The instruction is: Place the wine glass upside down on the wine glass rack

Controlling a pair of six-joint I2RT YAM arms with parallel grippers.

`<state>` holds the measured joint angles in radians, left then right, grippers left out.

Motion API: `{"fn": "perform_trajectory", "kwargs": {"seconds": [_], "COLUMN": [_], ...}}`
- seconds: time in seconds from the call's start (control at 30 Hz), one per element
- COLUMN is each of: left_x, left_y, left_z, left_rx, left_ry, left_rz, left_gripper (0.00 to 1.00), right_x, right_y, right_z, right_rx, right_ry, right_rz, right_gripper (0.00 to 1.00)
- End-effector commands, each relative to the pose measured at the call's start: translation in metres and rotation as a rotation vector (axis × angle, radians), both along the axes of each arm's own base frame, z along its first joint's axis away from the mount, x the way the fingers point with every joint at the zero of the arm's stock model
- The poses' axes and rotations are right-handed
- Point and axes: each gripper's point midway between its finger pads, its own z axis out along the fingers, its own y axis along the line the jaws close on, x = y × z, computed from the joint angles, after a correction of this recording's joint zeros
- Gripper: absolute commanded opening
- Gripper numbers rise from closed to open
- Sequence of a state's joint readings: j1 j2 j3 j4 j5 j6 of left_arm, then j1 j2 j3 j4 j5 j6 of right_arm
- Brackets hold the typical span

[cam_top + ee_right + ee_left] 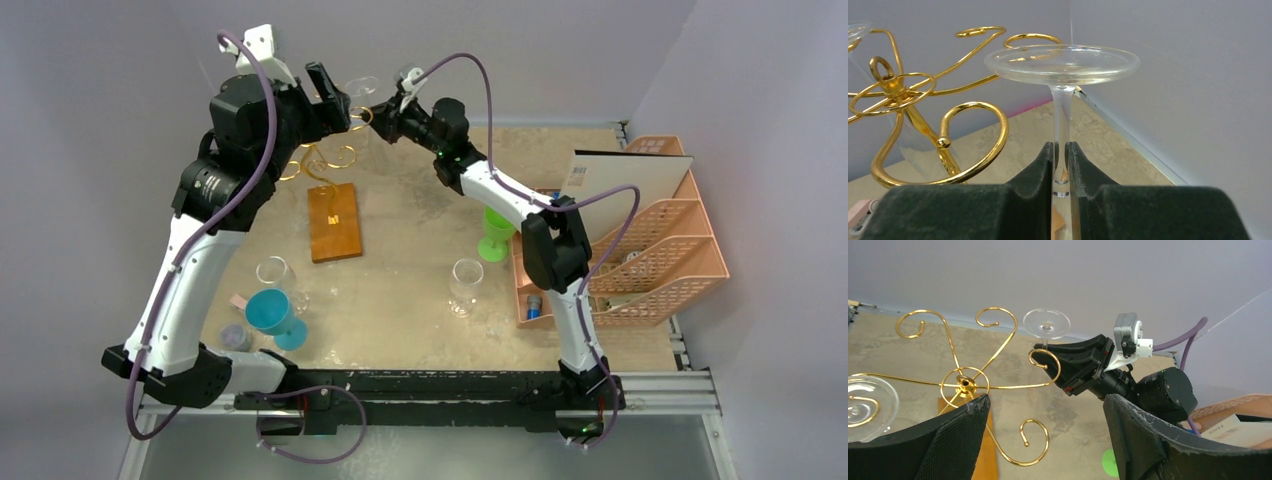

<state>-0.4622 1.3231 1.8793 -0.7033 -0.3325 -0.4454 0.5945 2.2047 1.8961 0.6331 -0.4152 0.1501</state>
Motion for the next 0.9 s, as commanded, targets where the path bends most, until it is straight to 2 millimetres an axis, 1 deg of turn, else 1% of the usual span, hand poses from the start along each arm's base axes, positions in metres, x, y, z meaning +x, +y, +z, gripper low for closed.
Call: {"fn": "perform_trajectory", "kwargs": {"seconds": [0.0, 0.2, 0.47, 0.6, 0.87], "left_x": [-0.001, 0.001, 0.001, 0.001, 0.002], "left_y": [-0.006, -0.007, -0.009, -0.009, -0.008], "left_z": [0.003, -0.001, 0.003, 0.001, -0.002], "left_rx": [-0.035, -0.045, -0.042, -0.039, -0.027], "left_ry": [0.013, 0.035, 0.027, 0.03, 0.038], "left_rz": [-0.04, -0.051, -0.072, -0.071, -0.069], "left_gripper": [0.82, 0.82, 0.81, 0.8, 0.8], "right_x": [-0.017, -0.025, -0.035, -0.039, -0.037], "right_y": [-0.001, 0.004, 0.011, 0.015, 0.023], "right_z": [0.066, 0.067, 0.063, 0.054, 0.039], "right_rx": [0.113, 0.137, 0.132, 0.11, 0.133], "right_ry": [-0.181, -0.205, -0.219, -0.2, -0.13], "right_rz": [0.057, 0.114, 0.178, 0.209, 0.249], "right_gripper": [0.0, 0.0, 0.0, 0.0, 0.0]}}
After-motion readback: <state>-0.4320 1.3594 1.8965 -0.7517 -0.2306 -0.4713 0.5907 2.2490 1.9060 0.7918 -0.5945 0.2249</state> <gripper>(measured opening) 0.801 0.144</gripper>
